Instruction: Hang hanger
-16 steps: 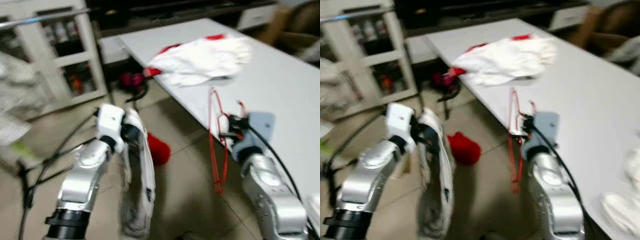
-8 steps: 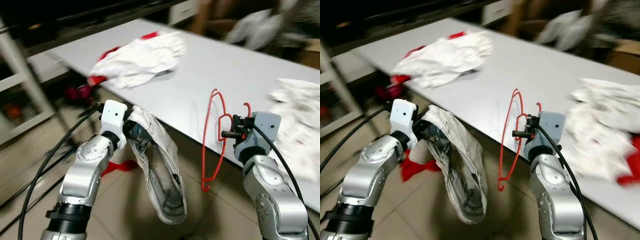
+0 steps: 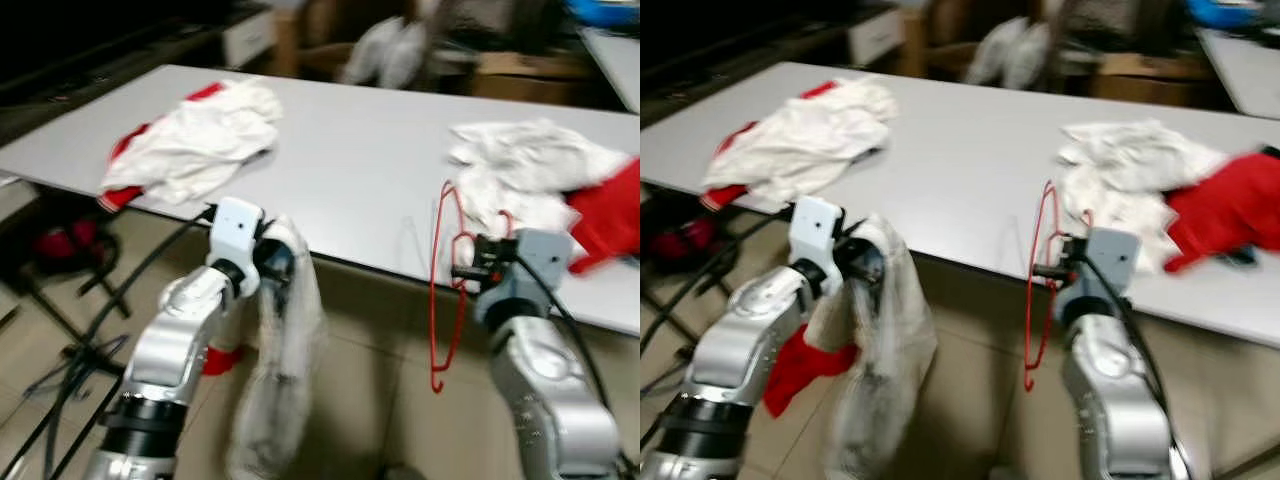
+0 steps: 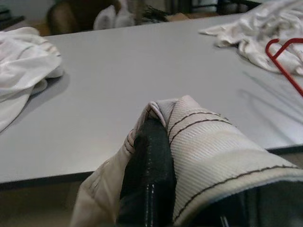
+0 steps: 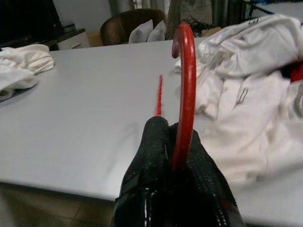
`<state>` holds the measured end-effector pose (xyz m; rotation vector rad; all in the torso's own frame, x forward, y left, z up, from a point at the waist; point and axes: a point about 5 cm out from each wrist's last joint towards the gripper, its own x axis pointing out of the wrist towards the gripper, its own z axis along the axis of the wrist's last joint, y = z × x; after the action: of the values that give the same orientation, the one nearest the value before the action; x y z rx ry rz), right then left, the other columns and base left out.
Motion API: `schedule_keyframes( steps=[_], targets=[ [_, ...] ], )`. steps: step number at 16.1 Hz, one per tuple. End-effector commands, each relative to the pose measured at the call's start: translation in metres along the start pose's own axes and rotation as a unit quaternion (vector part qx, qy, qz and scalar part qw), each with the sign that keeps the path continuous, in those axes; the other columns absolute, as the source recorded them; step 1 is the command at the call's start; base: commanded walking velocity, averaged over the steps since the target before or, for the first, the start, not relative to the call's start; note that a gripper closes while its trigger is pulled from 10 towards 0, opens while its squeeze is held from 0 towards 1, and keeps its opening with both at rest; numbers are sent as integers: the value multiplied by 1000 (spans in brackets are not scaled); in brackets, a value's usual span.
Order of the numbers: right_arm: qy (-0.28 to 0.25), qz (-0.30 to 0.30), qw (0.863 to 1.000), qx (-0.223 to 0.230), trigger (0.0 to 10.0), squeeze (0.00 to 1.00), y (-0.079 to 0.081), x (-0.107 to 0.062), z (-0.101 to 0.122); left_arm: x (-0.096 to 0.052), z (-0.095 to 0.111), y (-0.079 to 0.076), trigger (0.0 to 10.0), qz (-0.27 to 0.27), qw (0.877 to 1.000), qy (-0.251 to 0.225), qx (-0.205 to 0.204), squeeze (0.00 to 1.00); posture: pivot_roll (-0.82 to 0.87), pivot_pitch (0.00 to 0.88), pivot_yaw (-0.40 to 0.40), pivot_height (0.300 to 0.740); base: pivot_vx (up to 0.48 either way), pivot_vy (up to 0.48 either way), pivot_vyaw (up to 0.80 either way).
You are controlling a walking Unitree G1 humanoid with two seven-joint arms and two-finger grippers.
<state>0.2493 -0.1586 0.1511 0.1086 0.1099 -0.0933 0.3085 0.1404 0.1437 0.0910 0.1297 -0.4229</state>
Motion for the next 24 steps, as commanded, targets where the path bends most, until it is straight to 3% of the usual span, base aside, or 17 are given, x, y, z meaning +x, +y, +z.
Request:
schedule_keyframes(
  steps=[1, 4, 6, 12, 22, 24],
  targets=[
    [1, -6, 1000, -9, 10000, 0, -2, -2, 0, 3, 14, 1, 10000, -2, 1000, -25, 2, 0, -190, 0, 84, 740, 0, 326, -800],
    [5, -1, 1000, -13, 10000, 0, -1, -6, -1, -3, 9, -3, 10000, -10, 1000, -21, 11, 0, -192, 0, 78, 740, 0, 217, -800],
    [5, -4, 1000, -15, 10000, 0, -4, -6, -1, -2, 9, -11, 10000, -23, 999, -25, 29, 0, -194, 0, 69, 740, 0, -382, -800],
    [10, 44, 997, -57, 10000, 0, -1, -2, 2, -11, 3, -11, 10000, 18, 999, -36, -5, 0, -183, 0, -9, 740, 0, -400, -757],
    [-4, 59, 996, -60, 10000, 0, 1, 3, 7, -11, 4, -9, 10000, 31, 998, -46, 4, 0, -181, 0, 4, 740, 0, 0, 0],
    [-2, 56, 997, -61, 10000, 0, 1, 3, 5, -9, 4, -6, 10000, 34, 998, -44, -9, 0, -184, 0, 16, 740, 0, 0, 0]
  ],
)
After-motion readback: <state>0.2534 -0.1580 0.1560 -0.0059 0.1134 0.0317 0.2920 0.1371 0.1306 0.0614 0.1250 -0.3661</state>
